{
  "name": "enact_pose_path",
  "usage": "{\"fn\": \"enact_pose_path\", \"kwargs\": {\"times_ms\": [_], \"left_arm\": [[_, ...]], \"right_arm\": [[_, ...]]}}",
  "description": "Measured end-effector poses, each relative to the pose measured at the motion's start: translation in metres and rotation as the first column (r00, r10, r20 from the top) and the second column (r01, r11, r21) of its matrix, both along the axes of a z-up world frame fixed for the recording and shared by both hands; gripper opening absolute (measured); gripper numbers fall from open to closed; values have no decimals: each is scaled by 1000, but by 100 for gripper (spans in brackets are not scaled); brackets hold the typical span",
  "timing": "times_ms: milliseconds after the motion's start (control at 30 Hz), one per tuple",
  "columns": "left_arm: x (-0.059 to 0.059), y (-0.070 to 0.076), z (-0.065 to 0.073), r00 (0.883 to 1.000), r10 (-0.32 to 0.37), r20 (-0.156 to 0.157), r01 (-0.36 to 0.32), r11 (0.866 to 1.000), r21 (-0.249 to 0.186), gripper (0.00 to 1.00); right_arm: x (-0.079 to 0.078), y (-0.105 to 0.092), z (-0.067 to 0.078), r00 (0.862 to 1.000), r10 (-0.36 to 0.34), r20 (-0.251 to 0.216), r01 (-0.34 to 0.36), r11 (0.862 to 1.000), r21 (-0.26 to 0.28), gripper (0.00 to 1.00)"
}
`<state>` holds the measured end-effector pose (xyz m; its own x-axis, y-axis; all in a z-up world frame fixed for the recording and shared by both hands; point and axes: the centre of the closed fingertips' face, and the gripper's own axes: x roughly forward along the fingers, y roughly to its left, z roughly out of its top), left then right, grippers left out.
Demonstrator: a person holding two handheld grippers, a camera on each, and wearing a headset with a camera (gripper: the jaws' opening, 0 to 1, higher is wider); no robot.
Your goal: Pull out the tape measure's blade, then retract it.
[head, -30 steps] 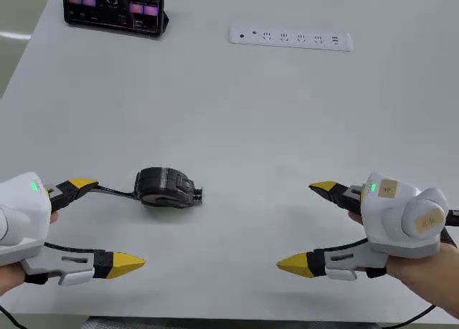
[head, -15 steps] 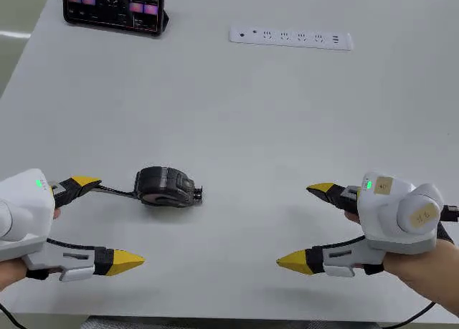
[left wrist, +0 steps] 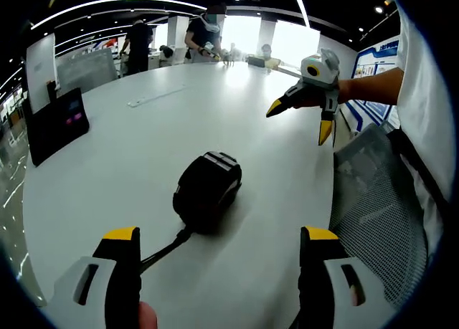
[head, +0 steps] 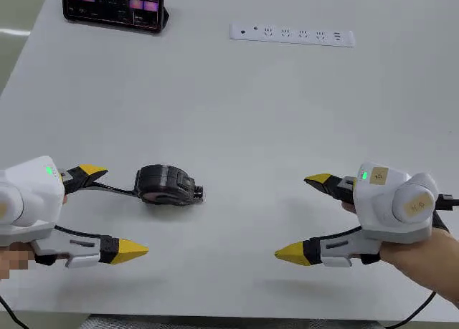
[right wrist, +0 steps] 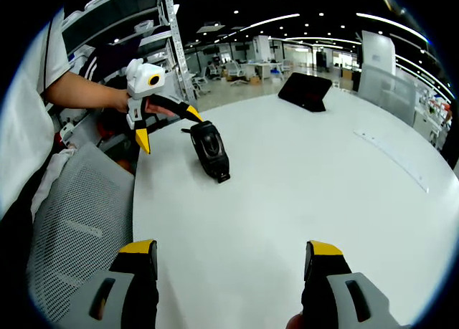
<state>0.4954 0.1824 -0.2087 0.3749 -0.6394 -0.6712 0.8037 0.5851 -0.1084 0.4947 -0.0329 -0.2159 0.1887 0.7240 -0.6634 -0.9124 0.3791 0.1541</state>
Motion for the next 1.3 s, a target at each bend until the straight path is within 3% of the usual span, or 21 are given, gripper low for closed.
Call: {"fn": "enact_pose_path", "kwargs": {"times_ms": [500,900,1300], "left_arm": [[16,-3,-2,998,-56,1,55,997,56,85],[23,-4,-8,995,-102,-13,103,988,111,73],[31,-8,-14,989,-139,-39,144,977,158,60]], "right_arm": [[17,13,-1,997,72,26,-72,997,-20,83],[23,27,-3,989,142,41,-141,989,-40,82],[27,37,-3,985,168,41,-167,985,-32,82]]}}
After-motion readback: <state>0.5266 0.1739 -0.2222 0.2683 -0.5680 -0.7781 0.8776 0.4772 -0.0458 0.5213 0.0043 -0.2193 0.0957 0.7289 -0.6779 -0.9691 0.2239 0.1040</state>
